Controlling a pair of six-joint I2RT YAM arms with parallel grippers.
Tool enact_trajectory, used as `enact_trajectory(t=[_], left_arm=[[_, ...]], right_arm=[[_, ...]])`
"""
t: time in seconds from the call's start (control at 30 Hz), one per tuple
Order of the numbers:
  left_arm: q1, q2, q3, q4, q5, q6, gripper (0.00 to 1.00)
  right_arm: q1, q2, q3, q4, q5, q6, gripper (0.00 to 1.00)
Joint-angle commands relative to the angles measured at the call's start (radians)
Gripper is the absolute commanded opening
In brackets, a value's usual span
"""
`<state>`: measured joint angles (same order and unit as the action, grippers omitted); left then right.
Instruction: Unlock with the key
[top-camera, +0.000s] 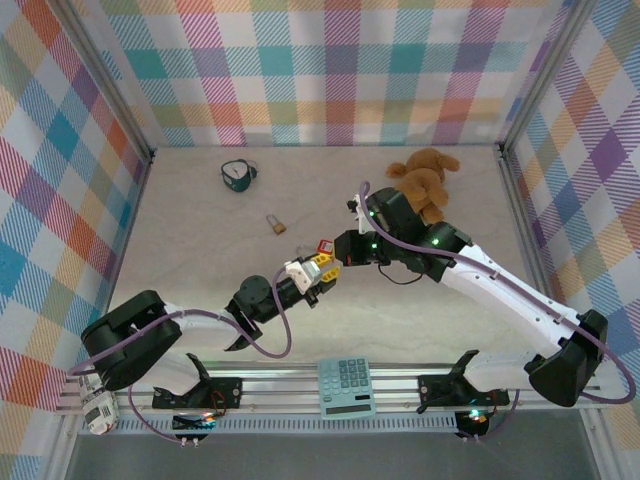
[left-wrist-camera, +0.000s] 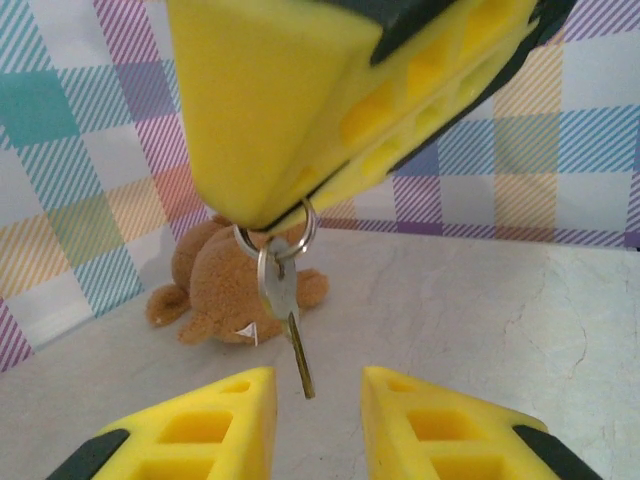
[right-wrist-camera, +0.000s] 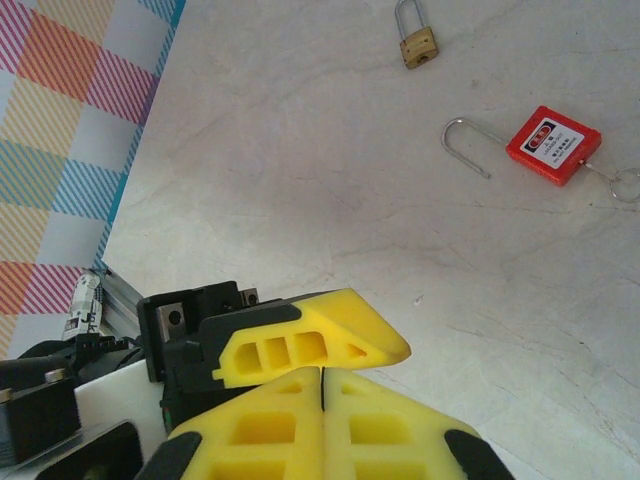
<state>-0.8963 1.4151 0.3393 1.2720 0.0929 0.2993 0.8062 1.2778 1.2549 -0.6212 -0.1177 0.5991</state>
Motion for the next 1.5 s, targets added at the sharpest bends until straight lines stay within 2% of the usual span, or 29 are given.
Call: enact_trajectory(t=[0.0, 0.07, 0.4, 0.73, 1.0, 1.47], left_arm=[[-0.009, -0.03, 0.014, 0.064, 0.019, -0.019, 0.29], [-0.008, -0.031, 0.013, 0.064, 0.021, -0.019, 0.28], [-0.009, -0.04, 0.005, 0.064, 0.021, -0.025, 0.12], [-0.009, -0.054, 0.001, 0.06, 0.01, -0.013, 0.01], [-0.009, -0.09, -0.017, 0.008, 0.006, 0.013, 0.0], [-0.009, -0.165, -0.019, -0.097, 0.001, 0.043, 0.0]], right_arm=[[0.007, 0.008, -0.009, 0.022, -0.011, 0.014, 0.05], [0.008, 0.009, -0.011, 0.024, -0.013, 0.016, 0.05], [0.007, 0.003, -0.013, 0.025, -0.01, 0.014, 0.04], [0.007, -0.001, -0.011, 0.018, 0.006, 0.01, 0.04], [0.003, -0.013, -0.02, 0.01, 0.085, 0.001, 0.02], [-0.016, 0.028, 0.006, -0.013, 0.092, -0.021, 0.01]])
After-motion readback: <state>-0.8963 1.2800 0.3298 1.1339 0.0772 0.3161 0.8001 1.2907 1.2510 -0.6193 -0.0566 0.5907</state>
